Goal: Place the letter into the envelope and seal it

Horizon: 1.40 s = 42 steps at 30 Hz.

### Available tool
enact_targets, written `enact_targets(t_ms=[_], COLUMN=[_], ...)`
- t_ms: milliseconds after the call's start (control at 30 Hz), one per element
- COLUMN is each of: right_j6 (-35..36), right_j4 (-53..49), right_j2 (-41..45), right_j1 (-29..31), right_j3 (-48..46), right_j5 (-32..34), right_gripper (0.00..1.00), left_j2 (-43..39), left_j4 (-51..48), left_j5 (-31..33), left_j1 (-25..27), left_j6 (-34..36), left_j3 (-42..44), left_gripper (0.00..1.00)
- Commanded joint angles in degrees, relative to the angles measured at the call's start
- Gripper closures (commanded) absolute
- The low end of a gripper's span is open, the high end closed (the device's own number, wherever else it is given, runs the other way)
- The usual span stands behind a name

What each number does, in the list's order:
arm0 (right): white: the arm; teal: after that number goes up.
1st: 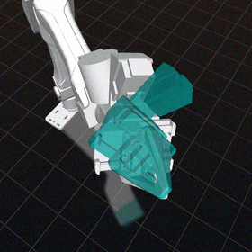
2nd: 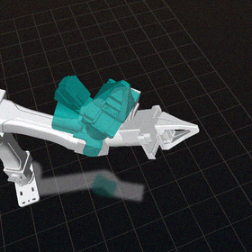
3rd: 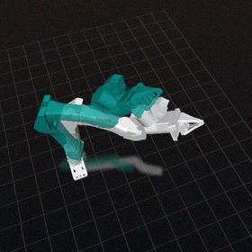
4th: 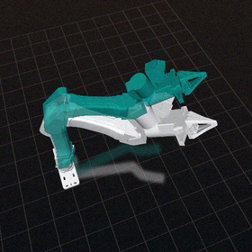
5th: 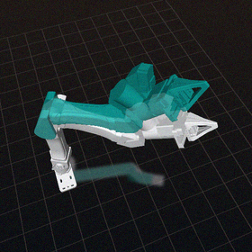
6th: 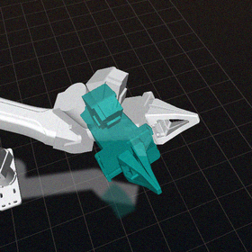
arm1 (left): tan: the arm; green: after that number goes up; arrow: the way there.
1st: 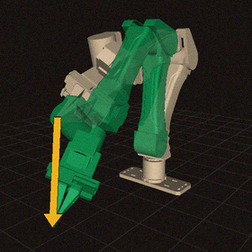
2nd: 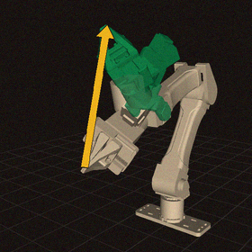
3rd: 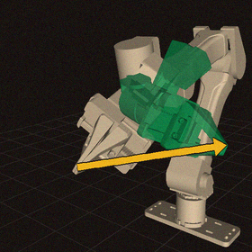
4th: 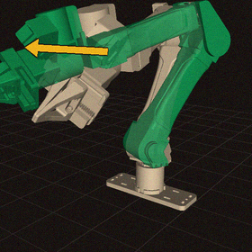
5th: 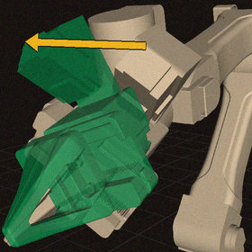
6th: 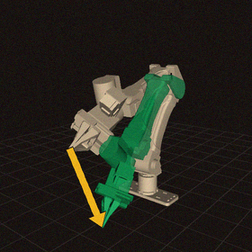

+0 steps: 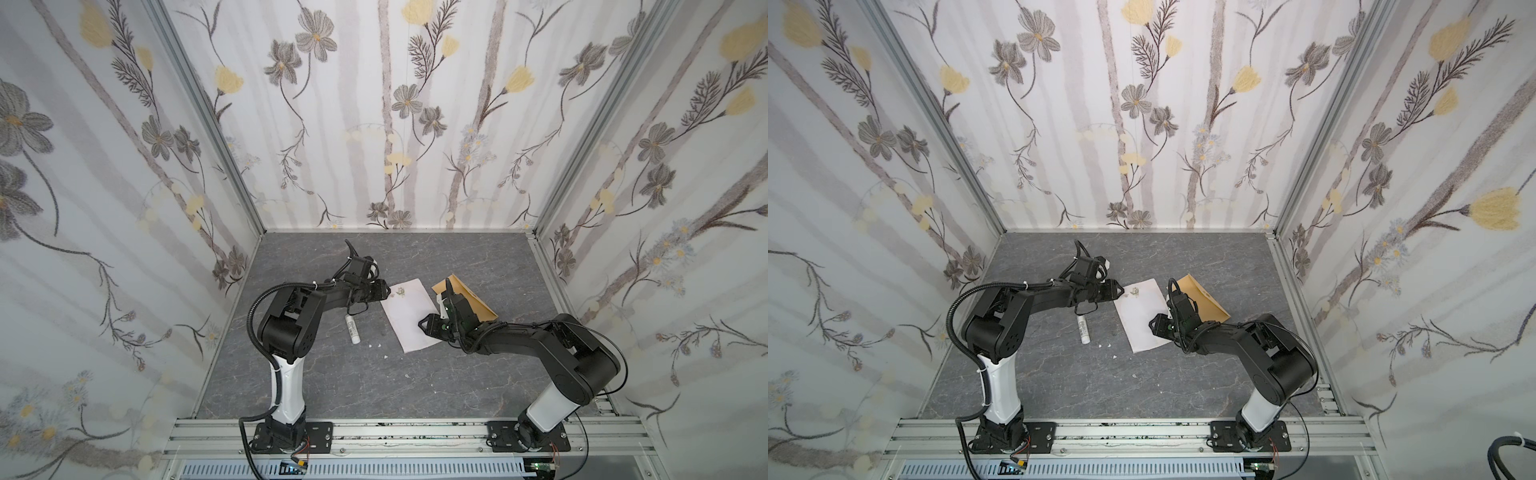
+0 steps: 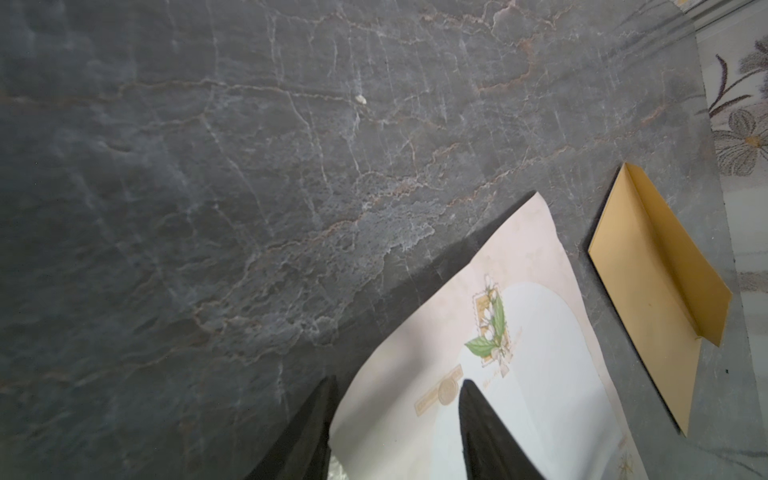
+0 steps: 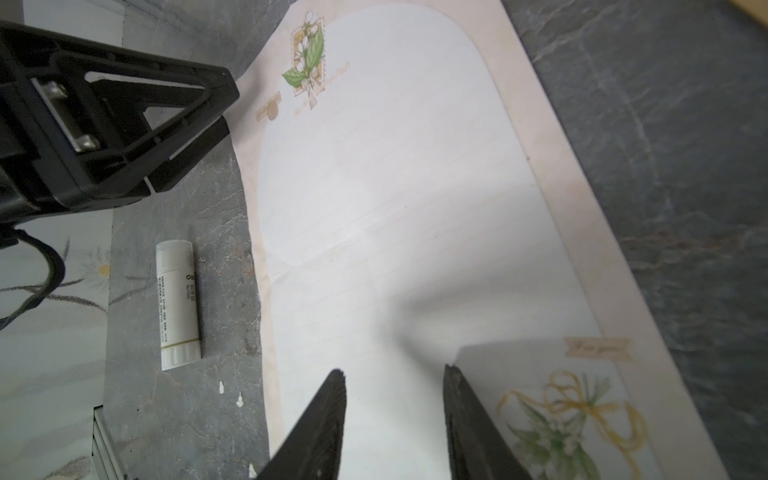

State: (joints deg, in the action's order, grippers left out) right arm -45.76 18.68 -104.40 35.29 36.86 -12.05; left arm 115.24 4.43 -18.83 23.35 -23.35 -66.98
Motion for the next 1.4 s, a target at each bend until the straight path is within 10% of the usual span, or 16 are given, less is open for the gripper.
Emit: enact_targets(t_ms=[0, 600, 1367], right_j6=[0.2, 0.8, 1.0], right_j4=[-2.2, -1.9, 1.4], right_j2=[-0.7, -1.9, 0.2], right_j1=[0.0, 0.1, -0.4], right_j3=[0.4, 0.7, 1.8], right_j5=[0.4, 1.6, -0.1], right_gripper=[0.58, 0.59, 0.59], left_j2=[1.0, -6.2, -24.6], left_j4=[-3.9, -3.3, -3.4], left_j5=[0.2, 0.9, 18.1], left_j1=[-0.1, 1.7, 13.4], left_j6=[0.0, 1.6, 6.3], left_j3=[-0.3, 2.4, 15.6], left_gripper=[0.55, 1.0, 1.0])
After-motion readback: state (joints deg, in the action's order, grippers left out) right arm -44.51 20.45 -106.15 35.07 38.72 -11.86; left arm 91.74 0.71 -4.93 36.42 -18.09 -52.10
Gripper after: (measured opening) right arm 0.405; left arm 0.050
